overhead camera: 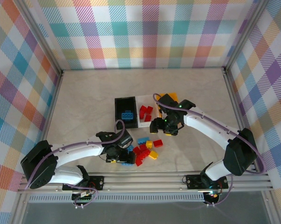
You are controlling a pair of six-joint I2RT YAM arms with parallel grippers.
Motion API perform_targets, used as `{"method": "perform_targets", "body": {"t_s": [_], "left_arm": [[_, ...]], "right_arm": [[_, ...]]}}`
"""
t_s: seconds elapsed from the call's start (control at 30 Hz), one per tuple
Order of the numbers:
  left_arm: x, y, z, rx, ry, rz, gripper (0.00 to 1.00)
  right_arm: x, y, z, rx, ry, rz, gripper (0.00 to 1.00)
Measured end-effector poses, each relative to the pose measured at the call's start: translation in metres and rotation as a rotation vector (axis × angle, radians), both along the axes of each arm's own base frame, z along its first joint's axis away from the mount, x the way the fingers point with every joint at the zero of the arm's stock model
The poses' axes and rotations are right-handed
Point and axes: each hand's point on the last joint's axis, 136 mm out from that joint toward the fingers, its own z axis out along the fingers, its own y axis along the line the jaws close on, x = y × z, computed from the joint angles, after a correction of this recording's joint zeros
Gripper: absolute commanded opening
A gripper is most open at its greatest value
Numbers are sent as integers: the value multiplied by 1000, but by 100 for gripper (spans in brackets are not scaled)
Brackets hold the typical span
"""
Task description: Sort the legos into containers by color
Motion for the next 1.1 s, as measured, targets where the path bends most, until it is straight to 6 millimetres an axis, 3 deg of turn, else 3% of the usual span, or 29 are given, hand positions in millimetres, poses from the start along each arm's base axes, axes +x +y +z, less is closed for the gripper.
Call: {"method": "perform_targets", "body": {"t_s": [0.4, 0.93, 1.1], "left_arm": [[8, -11, 21, -47, -39, 32, 93], [1, -8, -9, 67, 34, 15, 92], [0, -5, -16, 95, 44, 12, 88]], "right_arm": [[-1, 0, -5, 3, 2, 1, 74], [-9, -7, -11, -4, 18, -22, 74], [-9, -7, -11, -1, 17, -24, 74]]}}
